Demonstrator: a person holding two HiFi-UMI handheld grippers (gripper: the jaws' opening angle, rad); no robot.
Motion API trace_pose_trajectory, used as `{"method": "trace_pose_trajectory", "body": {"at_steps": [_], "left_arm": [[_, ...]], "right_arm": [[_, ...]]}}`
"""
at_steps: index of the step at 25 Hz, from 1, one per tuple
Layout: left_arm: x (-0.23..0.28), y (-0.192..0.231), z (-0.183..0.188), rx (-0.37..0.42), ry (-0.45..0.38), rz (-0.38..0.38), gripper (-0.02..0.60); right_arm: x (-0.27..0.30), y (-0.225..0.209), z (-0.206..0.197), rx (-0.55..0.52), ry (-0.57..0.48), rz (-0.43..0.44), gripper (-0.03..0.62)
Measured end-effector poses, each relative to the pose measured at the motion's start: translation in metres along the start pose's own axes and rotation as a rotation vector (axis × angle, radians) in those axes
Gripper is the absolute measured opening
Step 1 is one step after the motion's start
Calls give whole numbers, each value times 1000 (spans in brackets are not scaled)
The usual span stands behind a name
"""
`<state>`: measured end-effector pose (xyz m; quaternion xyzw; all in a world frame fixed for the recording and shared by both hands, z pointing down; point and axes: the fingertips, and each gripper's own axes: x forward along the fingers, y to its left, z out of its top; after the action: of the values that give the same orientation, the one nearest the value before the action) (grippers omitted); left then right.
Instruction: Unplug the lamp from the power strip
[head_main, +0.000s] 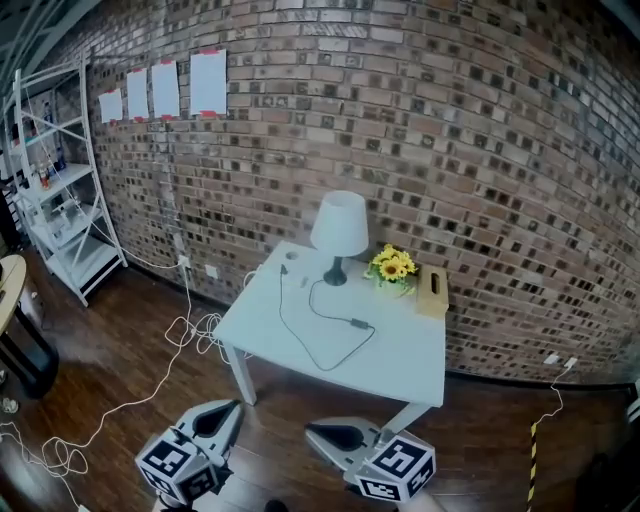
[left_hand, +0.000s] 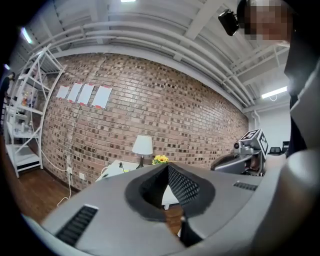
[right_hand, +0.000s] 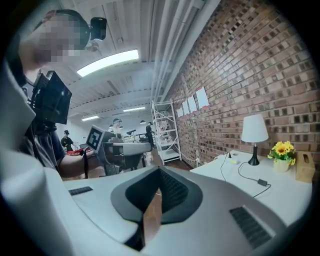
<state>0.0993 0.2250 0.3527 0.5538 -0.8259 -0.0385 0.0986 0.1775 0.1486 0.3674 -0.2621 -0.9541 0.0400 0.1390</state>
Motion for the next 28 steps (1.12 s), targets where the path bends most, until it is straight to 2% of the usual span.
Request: {"method": "trace_pose_trajectory", "body": {"at_steps": [3,8,15,22,25,28], "left_arm": [[-4,14,4,18,2,-12,14],[-14,43,12,35,-21,10,14],[-26,73,18,16,-45,36,14],[-10,80,4,33,1,28,14],[6,87,-3,58,14,30,14],[27,86,2,37,36,27,14]], "right_arm": [[17,1,8,-11,-3,-3,-12],[41,-1,24,34,-32,19,-14],[71,13,35,-172,14,19,-12],[77,5,32,-134,-10,60,-12],[77,-13,24,-119,-2,46,-12],[79,-36,21,-101,6,41,-12]]}}
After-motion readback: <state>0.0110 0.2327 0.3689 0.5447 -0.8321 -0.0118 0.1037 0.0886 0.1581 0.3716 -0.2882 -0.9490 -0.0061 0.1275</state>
